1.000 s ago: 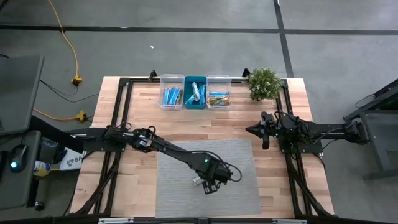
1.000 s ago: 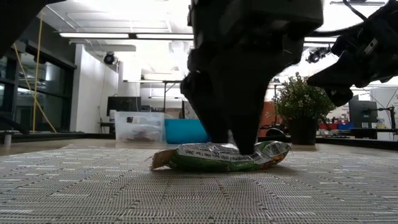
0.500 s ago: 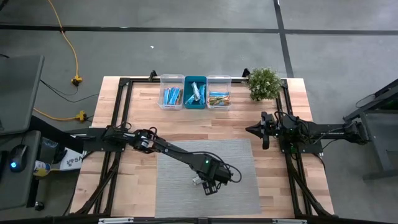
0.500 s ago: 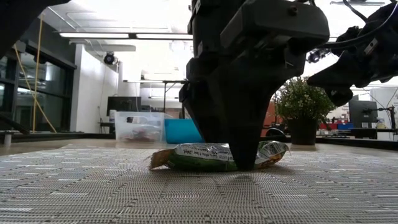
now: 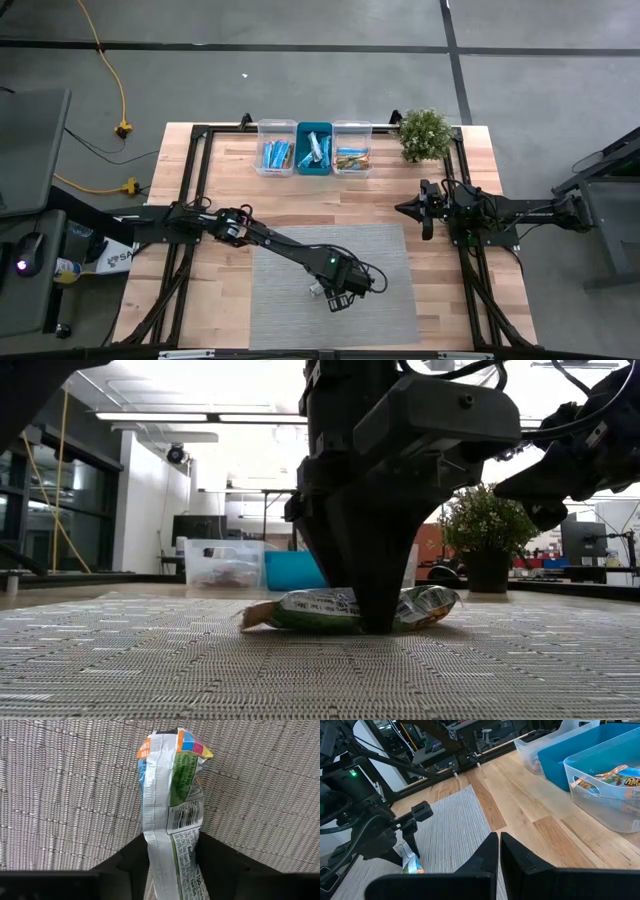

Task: Pick and place Granola Bars by type
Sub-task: Put the yellow granola bar into the right transparent bin, then return to Home Position

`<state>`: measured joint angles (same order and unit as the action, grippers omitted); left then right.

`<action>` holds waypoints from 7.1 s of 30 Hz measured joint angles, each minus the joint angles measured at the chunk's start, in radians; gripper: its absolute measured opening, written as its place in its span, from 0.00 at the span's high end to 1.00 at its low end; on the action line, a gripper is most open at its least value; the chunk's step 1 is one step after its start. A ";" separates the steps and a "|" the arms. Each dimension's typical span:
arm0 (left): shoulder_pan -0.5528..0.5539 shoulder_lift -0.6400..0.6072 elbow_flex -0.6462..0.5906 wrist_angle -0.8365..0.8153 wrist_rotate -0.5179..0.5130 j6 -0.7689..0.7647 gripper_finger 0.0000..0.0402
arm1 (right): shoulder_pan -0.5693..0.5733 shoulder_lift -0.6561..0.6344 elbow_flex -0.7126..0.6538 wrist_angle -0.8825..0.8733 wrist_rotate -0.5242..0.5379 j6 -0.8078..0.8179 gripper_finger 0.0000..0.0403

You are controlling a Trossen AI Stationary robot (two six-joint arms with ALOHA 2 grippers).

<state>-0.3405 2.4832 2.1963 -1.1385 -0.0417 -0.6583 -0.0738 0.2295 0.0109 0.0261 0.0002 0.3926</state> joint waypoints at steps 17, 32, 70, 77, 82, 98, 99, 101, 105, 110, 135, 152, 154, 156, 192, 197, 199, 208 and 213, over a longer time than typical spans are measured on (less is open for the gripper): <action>0.001 -0.006 -0.001 0.006 0.009 -0.005 0.76 | 0.000 0.000 0.000 0.000 0.000 0.000 1.00; 0.007 -0.006 0.080 0.043 0.025 0.053 0.76 | 0.000 0.000 0.000 0.000 0.000 0.000 1.00; 0.270 -0.205 0.160 1.165 0.455 0.471 0.76 | 0.000 0.000 0.000 0.000 0.000 0.000 1.00; 0.423 -0.306 0.160 1.079 0.425 0.492 0.76 | 0.000 -0.001 0.000 0.000 0.000 0.000 1.00; 0.542 -0.369 0.160 1.052 0.406 0.539 0.76 | 0.000 0.000 0.000 0.000 0.000 0.000 1.00; 0.937 -0.420 0.160 0.940 0.491 0.550 0.76 | 0.000 0.000 0.000 0.000 0.000 0.000 1.00; 0.956 -0.420 0.160 0.936 0.505 0.553 0.76 | 0.000 0.000 0.000 0.000 0.000 0.000 1.00; 0.987 -0.420 0.160 0.933 0.526 0.563 0.76 | 0.000 0.000 0.000 0.000 0.000 0.000 1.00; 1.029 -0.422 0.160 0.913 0.564 0.619 0.76 | 0.000 0.000 0.000 0.000 0.000 0.000 1.00; 1.042 -0.422 0.160 0.828 0.571 0.731 0.76 | 0.000 0.000 0.000 0.000 0.000 0.000 1.00; 0.890 -0.154 0.160 0.451 0.304 1.322 0.76 | 0.000 -0.001 0.000 0.000 0.000 0.000 1.00; 0.876 -0.086 0.160 0.254 0.301 1.412 0.76 | 0.000 -0.001 0.000 0.000 0.000 0.000 1.00; 0.869 -0.078 0.161 0.246 0.301 1.392 0.76 | 0.000 -0.001 0.000 0.000 0.000 0.000 1.00; 0.862 -0.072 0.158 0.229 0.301 1.386 0.76 | 0.000 -0.001 0.000 0.000 0.000 0.000 1.00; 0.837 -0.023 0.157 0.245 0.273 1.258 0.65 | 0.000 -0.001 0.000 0.000 0.000 0.000 1.00; 0.837 -0.023 0.157 0.245 0.274 1.259 0.57 | 0.000 -0.001 0.000 0.000 0.000 0.000 1.00; 0.837 -0.023 0.157 0.245 0.274 1.259 0.55 | 0.000 -0.001 0.000 0.000 0.000 0.000 1.00; 0.844 -0.050 0.160 0.187 0.330 1.252 0.53 | 0.000 -0.001 0.000 0.000 0.000 0.000 1.00; 0.844 -0.118 0.160 0.164 0.371 1.252 0.53 | 0.000 -0.001 0.000 0.000 0.000 0.000 1.00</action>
<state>0.5037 2.3652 2.3562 -0.9749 0.3292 0.5937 -0.0738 0.2287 0.0109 0.0261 0.0002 0.3927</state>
